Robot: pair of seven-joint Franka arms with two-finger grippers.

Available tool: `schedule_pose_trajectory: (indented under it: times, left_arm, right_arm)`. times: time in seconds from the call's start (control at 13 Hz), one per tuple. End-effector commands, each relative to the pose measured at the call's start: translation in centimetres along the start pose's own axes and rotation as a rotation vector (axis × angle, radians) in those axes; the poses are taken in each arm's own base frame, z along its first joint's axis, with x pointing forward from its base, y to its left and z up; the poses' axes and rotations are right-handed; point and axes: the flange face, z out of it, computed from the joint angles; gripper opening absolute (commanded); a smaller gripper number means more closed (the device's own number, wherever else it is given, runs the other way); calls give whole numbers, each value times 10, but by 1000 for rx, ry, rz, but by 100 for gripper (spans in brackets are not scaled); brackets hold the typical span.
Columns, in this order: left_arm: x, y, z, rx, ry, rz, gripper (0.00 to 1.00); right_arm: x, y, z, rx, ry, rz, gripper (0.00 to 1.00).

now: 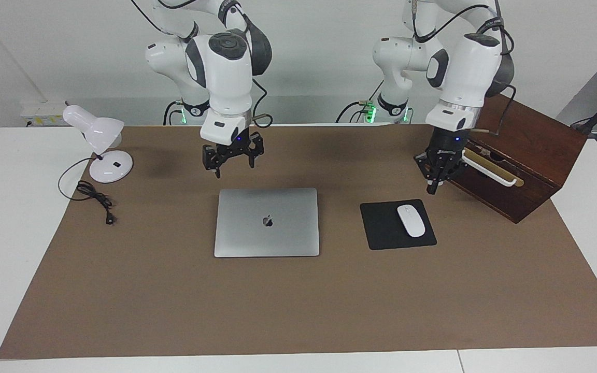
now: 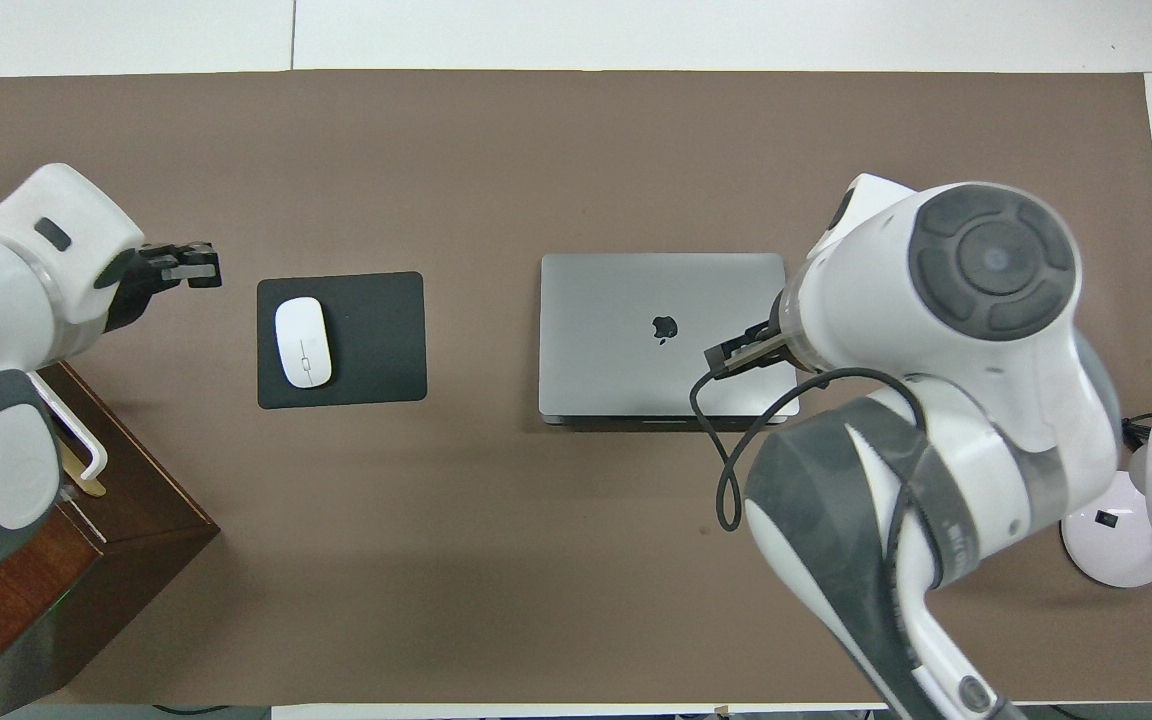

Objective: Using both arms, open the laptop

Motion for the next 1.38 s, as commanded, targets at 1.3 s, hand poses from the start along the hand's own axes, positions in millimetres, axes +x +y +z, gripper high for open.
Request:
schedule_pose_trajectory:
  times: [1.3]
  left_arm:
    - [-198, 146, 122, -189, 210, 282, 0]
  right_arm:
    - [-61, -51, 106, -30, 1, -371, 100]
